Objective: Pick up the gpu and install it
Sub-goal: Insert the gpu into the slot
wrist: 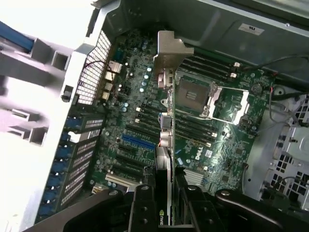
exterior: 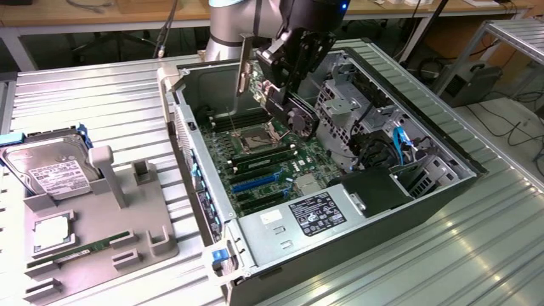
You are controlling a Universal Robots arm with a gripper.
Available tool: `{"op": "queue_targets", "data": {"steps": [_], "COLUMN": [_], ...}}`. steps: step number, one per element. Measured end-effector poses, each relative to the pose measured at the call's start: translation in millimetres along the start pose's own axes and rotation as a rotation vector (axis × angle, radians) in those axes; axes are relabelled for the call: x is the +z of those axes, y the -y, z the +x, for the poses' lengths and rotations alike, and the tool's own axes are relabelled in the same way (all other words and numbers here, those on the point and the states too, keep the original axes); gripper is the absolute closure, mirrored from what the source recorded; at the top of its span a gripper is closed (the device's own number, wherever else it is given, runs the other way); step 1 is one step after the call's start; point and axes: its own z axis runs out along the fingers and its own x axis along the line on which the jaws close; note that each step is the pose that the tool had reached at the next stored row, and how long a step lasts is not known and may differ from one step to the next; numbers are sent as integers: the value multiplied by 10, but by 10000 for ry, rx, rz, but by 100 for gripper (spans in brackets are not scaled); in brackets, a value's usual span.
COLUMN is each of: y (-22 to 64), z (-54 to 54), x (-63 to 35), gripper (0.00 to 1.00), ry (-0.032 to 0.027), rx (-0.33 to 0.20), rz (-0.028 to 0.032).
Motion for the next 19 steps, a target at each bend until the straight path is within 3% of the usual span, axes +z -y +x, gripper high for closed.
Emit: {"op": "queue_targets", "data": {"steps": [19], "y": [1], "z": [0], "x": [17], "gripper": [74], "ry": [-179], "rx": [-3729], "rz": [86]}}
